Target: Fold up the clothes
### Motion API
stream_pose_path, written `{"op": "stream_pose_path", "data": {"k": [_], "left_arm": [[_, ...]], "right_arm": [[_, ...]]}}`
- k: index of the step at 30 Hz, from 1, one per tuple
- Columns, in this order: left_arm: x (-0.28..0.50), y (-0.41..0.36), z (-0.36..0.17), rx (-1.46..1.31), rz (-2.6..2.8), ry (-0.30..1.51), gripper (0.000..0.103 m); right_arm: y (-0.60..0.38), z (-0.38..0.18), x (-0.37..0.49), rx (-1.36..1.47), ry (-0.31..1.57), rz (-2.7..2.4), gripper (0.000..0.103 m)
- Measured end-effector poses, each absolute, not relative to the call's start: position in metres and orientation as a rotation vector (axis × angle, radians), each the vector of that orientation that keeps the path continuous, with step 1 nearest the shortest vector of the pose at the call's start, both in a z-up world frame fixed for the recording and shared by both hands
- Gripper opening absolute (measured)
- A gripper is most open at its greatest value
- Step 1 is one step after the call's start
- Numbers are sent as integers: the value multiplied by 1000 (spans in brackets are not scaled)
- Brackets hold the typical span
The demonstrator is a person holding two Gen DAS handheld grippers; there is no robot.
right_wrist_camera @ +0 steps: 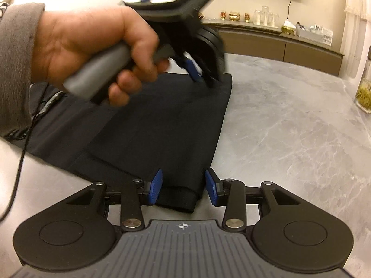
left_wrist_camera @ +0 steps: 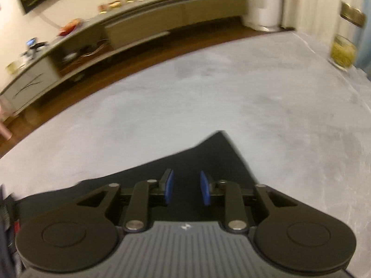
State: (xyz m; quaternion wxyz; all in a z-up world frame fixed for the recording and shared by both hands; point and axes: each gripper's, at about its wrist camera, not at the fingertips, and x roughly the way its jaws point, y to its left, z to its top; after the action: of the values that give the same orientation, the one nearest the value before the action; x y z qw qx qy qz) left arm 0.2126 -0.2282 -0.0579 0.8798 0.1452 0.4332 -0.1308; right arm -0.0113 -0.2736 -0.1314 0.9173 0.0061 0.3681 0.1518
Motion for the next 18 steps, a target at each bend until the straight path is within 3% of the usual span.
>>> {"op": "stream_pose_path", "data": {"k": [2,6,18], "left_arm": [[186,-223,-46,274,-319,893,52],[144,-246,-49,330,-413,932,66],[125,-266,-77,369,-326,979,69]], "right_arm": [[-286,-123,-16,108,755,318,44],[-315,-98,-34,279,701,307,49],[-345,-120,-29,398,753,244,72]]}}
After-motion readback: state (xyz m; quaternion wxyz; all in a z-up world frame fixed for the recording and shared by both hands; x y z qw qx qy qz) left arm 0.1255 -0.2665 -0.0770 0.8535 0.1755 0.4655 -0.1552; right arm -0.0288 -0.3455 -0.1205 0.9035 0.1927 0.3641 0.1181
